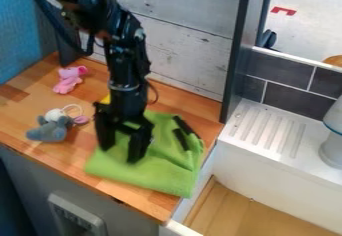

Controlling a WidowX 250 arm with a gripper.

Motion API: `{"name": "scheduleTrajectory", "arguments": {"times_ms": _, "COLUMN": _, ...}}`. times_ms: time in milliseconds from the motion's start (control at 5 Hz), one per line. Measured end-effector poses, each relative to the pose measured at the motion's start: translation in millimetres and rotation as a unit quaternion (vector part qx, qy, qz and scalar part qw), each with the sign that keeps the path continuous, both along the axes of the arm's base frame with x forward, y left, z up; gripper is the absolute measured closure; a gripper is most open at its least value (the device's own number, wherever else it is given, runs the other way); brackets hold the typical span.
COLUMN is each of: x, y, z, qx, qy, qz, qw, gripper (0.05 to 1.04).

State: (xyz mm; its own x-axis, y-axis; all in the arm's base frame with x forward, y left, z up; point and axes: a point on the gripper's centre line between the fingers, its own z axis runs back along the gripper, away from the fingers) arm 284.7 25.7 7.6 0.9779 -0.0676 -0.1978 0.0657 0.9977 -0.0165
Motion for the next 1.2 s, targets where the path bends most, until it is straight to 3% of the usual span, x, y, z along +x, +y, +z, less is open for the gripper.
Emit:
{"name": "scheduleTrajectory", "arguments": {"times_ms": 200, "x": -26.3, "y": -0.9, "z": 0.4, "qx": 0.025, "qy": 0.031, "qz": -0.015, "qw": 0.9991, "gripper": 0.083}}
{"name": "scheduleTrajectory", "arguments": {"times_ms": 400, "x": -37.9, "y": -0.9, "z": -0.6, "qx": 0.026, "qy": 0.038, "qz": -0.024, "qw": 0.9986, "gripper": 0.083}}
{"name": "scheduleTrajectory", "arguments": {"times_ms": 600, "x": -25.3, "y": -5.5, "z": 13.4, "qx": 0.008, "qy": 0.002, "qz": -0.027, "qw": 0.9996, "gripper": 0.083}}
{"name": "scheduleTrajectory", "arguments": {"times_ms": 800, "x": 7.7, "y": -7.6, "z": 42.1, "qx": -0.012, "qy": -0.077, "qz": -0.03, "qw": 0.9965, "gripper": 0.083}}
{"name": "scheduleTrajectory", "arguments": {"times_ms": 1000, "x": 27.3, "y": -4.5, "z": 70.0, "qx": -0.03, "qy": -0.136, "qz": -0.032, "qw": 0.9897, "gripper": 0.083}}
{"name": "scheduleTrajectory", "arguments": {"times_ms": 1200, "x": 44.4, "y": 2.8, "z": 91.8, "qx": -0.021, "qy": -0.163, "qz": -0.035, "qw": 0.9858, "gripper": 0.083}}
